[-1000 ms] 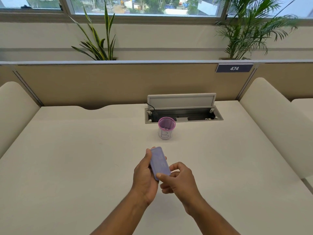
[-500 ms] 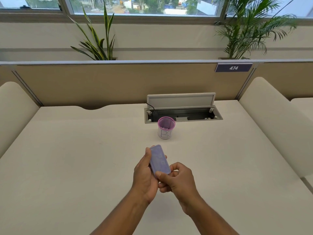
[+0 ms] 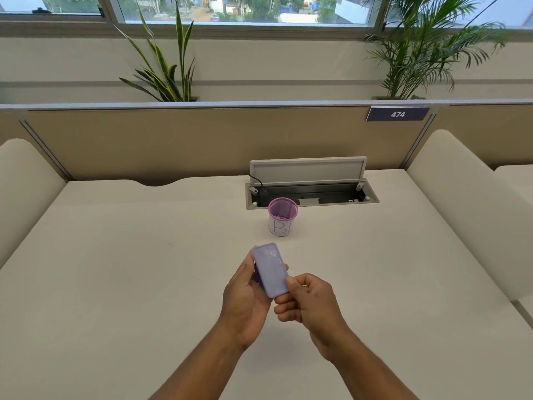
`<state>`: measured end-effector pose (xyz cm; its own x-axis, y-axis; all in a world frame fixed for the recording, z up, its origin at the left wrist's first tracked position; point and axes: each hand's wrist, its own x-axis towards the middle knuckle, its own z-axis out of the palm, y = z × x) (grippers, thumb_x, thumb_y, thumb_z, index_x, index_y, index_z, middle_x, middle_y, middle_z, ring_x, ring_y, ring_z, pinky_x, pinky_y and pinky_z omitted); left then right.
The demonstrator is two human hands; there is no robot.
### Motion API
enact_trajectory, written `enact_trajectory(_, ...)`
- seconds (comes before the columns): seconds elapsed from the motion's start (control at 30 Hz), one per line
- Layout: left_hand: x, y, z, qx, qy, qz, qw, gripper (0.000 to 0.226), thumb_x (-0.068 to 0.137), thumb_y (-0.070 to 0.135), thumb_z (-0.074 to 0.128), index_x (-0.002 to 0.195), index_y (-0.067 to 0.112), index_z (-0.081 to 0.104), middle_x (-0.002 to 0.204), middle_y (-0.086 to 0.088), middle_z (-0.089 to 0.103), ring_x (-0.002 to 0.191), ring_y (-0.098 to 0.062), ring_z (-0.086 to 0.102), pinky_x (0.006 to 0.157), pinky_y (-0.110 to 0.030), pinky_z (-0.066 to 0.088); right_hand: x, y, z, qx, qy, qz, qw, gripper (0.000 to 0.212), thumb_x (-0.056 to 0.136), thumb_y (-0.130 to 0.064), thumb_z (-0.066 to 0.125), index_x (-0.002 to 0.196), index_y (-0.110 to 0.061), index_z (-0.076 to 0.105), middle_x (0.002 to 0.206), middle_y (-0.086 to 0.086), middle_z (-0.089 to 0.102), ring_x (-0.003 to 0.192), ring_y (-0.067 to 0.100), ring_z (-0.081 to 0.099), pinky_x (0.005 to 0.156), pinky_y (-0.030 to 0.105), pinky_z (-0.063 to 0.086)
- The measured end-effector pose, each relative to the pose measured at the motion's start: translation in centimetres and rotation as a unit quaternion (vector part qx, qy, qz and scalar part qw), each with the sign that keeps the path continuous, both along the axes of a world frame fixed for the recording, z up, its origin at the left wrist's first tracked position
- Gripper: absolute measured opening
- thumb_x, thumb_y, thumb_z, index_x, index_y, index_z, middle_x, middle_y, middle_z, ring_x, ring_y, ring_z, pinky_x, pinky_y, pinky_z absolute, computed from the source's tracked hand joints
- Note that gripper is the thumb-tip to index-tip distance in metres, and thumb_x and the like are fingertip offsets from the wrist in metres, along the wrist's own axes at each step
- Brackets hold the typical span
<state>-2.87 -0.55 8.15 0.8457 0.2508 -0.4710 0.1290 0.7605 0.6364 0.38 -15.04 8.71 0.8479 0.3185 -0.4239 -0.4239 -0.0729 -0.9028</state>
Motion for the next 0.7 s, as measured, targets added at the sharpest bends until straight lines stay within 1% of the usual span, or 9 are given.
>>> enact_trajectory(0.1, -0.2, 0.2, -0.2, 0.012, -0.014, -0.033, 0.999, 0.044, 0.114, 0.027, 0.038, 0.141, 0.003, 0.064, 0.133, -0.027, 0.072, 0.124, -0.039, 0.070, 0.104, -0.049, 0.060, 0.6, -0.6, -0.1, 0.029, 0.014, -0.011, 0.999, 0.036, 0.106, -0.026, 0.062, 0.101, 0.009, 0.064, 0.076, 0.019, 0.077, 0.066, 0.030, 0.074, 0.063, 0.036, 0.062)
enact_trajectory(0.2, -0.1, 0.1, -0.3, 0.045, -0.016, -0.063, 0.997, 0.037, 0.113, 0.016, 0.041, 0.133, -0.002, 0.066, 0.115, -0.024, 0.076, 0.108, -0.034, 0.075, 0.099, -0.049, 0.062, 0.9, -0.9, -0.2, 0.054, 0.028, -0.019, 0.998, 0.037, 0.106, -0.026, 0.061, 0.106, 0.011, 0.062, 0.075, 0.019, 0.075, 0.065, 0.029, 0.072, 0.062, 0.036, 0.063)
enact_trajectory(0.33, 0.0, -0.1, -0.5, 0.083, 0.006, -0.075, 0.994, 0.030, 0.108, 0.006, 0.051, 0.133, 0.010, 0.068, 0.125, -0.030, 0.074, 0.103, -0.039, 0.074, 0.098, -0.058, 0.062, 0.9, -1.5, -0.4, 0.041, 0.030, 0.011, 0.999, 0.034, 0.107, -0.029, 0.060, 0.104, 0.005, 0.062, 0.077, 0.019, 0.076, 0.067, 0.029, 0.073, 0.065, 0.038, 0.063)
enact_trajectory(0.4, 0.0, -0.3, -0.5, 0.094, 0.023, -0.077, 0.992, 0.034, 0.106, 0.005, 0.054, 0.136, 0.017, 0.067, 0.123, -0.026, 0.075, 0.101, -0.040, 0.074, 0.094, -0.065, 0.061, 0.7, -1.5, -0.3, -0.036, -0.013, 0.049, 0.998, 0.031, 0.107, -0.032, 0.059, 0.098, -0.003, 0.066, 0.077, 0.013, 0.079, 0.066, 0.022, 0.072, 0.064, 0.040, 0.063)
enact_trajectory(0.47, 0.0, -0.6, -0.5, 0.128, 0.046, -0.072, 0.988, 0.033, 0.106, 0.007, 0.059, 0.135, 0.020, 0.069, 0.125, -0.020, 0.075, 0.108, -0.043, 0.074, 0.088, -0.068, 0.063, 0.7, -1.3, 0.0, -0.191, -0.130, 0.077, 0.970, 0.022, 0.102, -0.034, 0.063, 0.093, -0.015, 0.069, 0.080, 0.003, 0.078, 0.067, 0.013, 0.069, 0.069, 0.040, 0.062)
enact_trajectory(0.5, 0.0, -0.7, -0.4, 0.158, 0.057, -0.068, 0.983, 0.031, 0.106, 0.009, 0.060, 0.132, 0.023, 0.070, 0.126, -0.015, 0.074, 0.111, -0.044, 0.073, 0.084, -0.066, 0.065, 0.9, -1.2, 0.3, -0.240, -0.183, 0.066, 0.951, 0.016, 0.099, -0.034, 0.066, 0.093, -0.020, 0.069, 0.083, -0.001, 0.076, 0.071, 0.011, 0.067, 0.071, 0.036, 0.061)
enact_trajectory(0.53, 0.1, -0.8, -0.4, 0.204, 0.062, -0.068, 0.975, 0.027, 0.105, 0.012, 0.062, 0.126, 0.027, 0.072, 0.125, -0.011, 0.074, 0.110, -0.042, 0.073, 0.079, -0.059, 0.068, 1.1, -1.1, 0.8, -0.251, -0.221, 0.038, 0.942, 0.011, 0.097, -0.033, 0.069, 0.095, -0.022, 0.069, 0.087, -0.003, 0.073, 0.074, 0.011, 0.065, 0.069, 0.029, 0.058)
enact_trajectory(0.6, 0.2, -0.8, -0.4, 0.315, 0.057, -0.083, 0.944, 0.022, 0.105, 0.016, 0.064, 0.112, 0.036, 0.071, 0.118, -0.005, 0.072, 0.106, -0.034, 0.073, 0.069, -0.042, 0.069, 1.8, -1.1, 1.9, -0.221, -0.276, -0.017, 0.935, 0.009, 0.096, -0.032, 0.071, 0.100, -0.023, 0.071, 0.095, -0.005, 0.070, 0.075, 0.014, 0.063, 0.065, 0.017, 0.051)
enact_trajectory(0.7, 0.3, -0.6, -0.7, 0.426, 0.049, -0.111, 0.896, 0.019, 0.103, 0.018, 0.067, 0.106, 0.037, 0.066, 0.111, 0.003, 0.071, 0.100, -0.024, 0.071, 0.064, -0.027, 0.066, 3.3, -1.3, 3.2, -0.223, -0.336, 0.018, 0.915, 0.020, 0.096, -0.035, 0.073, 0.112, -0.024, 0.074, 0.104, -0.010, 0.071, 0.076, 0.007, 0.063, 0.068, 0.008, 0.050)
